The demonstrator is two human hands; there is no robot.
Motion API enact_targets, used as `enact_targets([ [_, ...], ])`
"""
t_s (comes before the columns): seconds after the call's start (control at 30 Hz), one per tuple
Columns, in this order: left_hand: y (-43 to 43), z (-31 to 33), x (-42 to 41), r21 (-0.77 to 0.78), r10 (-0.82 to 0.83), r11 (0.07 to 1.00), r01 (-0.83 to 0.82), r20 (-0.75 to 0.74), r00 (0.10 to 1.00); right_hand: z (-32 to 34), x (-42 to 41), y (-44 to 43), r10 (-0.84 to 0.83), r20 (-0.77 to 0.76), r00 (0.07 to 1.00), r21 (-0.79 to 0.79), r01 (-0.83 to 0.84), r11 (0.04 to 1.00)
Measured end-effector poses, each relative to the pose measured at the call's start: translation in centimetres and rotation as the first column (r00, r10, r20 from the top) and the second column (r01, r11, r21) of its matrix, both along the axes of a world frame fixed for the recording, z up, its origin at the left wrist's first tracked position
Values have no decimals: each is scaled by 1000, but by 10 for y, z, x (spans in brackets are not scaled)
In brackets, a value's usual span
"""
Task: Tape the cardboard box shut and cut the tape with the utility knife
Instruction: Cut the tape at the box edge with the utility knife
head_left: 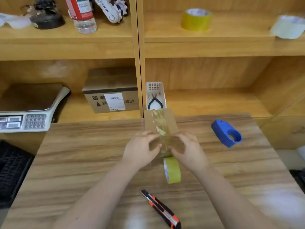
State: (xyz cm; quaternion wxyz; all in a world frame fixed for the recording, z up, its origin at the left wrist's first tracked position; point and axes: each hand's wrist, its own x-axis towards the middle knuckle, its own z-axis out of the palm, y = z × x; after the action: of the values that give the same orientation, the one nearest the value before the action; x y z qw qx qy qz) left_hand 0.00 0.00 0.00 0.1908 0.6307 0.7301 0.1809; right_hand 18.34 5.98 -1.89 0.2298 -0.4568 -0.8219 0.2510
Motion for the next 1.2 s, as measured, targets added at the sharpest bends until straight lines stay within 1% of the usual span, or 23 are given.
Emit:
enact_targets([
  [0.1, 4, -23, 6, -30, -68, 997, 66, -59, 996, -18, 2, 0, 28, 57, 998, 57, -31, 998],
  [0.2, 1, -41, 15, -48, -72, 996, 69, -66, 995, -29, 5, -3, 53, 98, 994, 20, -55, 998],
  [0.27, 0, -48, 19, -37, -40, 999, 38, -57, 998, -32, 6, -4, 58, 111, 992, 58, -64, 996],
  [0.37, -3, -55, 22, -37, -16, 999, 16, 9, 1000, -38, 13, -10, 27, 57, 998, 69, -31, 997],
  [0.43, -6, -57, 22, -22, -3, 1000, 5, 60, 998, -46, 30, -21, 4, 6, 1000, 20, -4, 1000],
  [0.5, -13, -57, 23, 17, 75, 997, -80, 182, 980, -60, 52, -41, -30, -18, 999, -67, 29, 997],
  [0.53, -19, -58, 23, 27, 145, 987, -157, 258, 955, -70, 62, -53, -44, -11, 999, -97, 43, 994],
  [0.57, -26, -62, 24, 29, 217, 970, -240, 329, 919, -81, 70, -68, -39, 28, 999, -115, 42, 992],
  [0.6, -33, -66, 24, 15, 280, 951, -310, 385, 879, -91, 74, -83, 1, 104, 995, -154, 15, 988],
  [0.63, -40, -73, 25, -14, 327, 934, -356, 427, 843, -101, 76, -97, 76, 189, 979, -231, -31, 972],
  [0.7, -51, -85, 25, -88, 396, 910, -405, 468, 790, -118, 70, -120, 263, 345, 901, -415, -105, 904],
  [0.73, -55, -91, 26, -120, 430, 896, -427, 470, 771, -126, 65, -129, 329, 406, 853, -458, -122, 881],
  [0.8, -59, -97, 28, -169, 487, 869, -466, 468, 738, -136, 53, -137, 366, 490, 791, -466, -117, 877],
  [0.93, -62, -101, 43, -233, 540, 833, -501, 536, 649, -149, 30, -140, 302, 541, 785, -382, -91, 920],
  [1.0, -60, -98, 52, -269, 541, 827, -494, 622, 567, -155, 22, -140, 286, 554, 782, -331, -108, 937],
  [1.07, -55, -94, 61, -335, 543, 826, -454, 688, 480, -158, 17, -140, 289, 558, 778, -328, -113, 938],
  [1.13, -49, -92, 66, -426, 590, 802, -419, 672, 447, -158, 17, -138, 289, 534, 794, -356, -99, 929],
  [1.2, -45, -90, 70, -505, 642, 765, -399, 645, 414, -156, 22, -136, 266, 454, 850, -403, -71, 913],
])
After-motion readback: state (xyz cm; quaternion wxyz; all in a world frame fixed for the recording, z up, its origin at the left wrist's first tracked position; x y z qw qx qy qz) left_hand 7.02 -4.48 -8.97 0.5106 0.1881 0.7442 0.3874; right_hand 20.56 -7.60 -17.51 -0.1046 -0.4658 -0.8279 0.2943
